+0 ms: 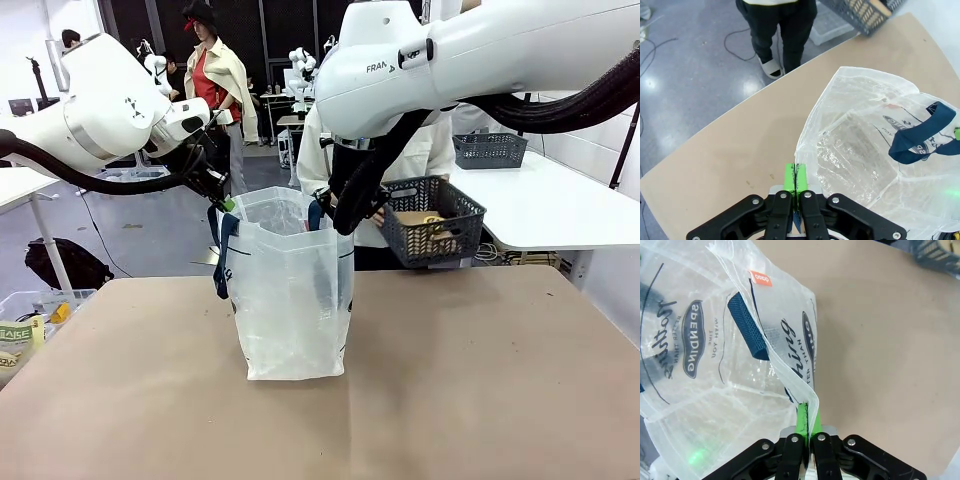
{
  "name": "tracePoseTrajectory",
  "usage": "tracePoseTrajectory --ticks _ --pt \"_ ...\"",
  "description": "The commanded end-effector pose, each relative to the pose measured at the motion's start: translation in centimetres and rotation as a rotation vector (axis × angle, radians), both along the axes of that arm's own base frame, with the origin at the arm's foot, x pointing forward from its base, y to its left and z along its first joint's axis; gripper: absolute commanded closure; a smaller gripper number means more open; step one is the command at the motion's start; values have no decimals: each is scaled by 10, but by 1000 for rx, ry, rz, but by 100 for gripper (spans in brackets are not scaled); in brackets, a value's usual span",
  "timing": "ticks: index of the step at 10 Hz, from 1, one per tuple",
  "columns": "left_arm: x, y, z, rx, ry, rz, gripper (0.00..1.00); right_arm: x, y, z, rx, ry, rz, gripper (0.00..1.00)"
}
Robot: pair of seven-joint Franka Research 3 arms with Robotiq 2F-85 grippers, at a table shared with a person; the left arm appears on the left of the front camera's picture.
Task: Transfer purchased items from the store into the shopping bag.
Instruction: Move the Reusable shopping bag to the right side of the table.
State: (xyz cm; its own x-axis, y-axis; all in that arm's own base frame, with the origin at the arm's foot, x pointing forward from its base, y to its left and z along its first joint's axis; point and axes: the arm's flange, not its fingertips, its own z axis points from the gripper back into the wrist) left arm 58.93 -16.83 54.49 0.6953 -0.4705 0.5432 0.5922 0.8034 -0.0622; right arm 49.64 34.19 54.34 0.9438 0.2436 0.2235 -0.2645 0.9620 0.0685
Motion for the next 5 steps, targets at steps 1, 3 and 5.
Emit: tracePoseTrajectory --ticks 1,3,5 --pt "0 2 0 4 0 1 100 0 0 1 12 -1 0 100" --pt "0 2 0 4 0 1 100 0 0 1 12 -1 0 100" --pt "0 2 0 4 0 1 100 0 0 1 12 -1 0 100"
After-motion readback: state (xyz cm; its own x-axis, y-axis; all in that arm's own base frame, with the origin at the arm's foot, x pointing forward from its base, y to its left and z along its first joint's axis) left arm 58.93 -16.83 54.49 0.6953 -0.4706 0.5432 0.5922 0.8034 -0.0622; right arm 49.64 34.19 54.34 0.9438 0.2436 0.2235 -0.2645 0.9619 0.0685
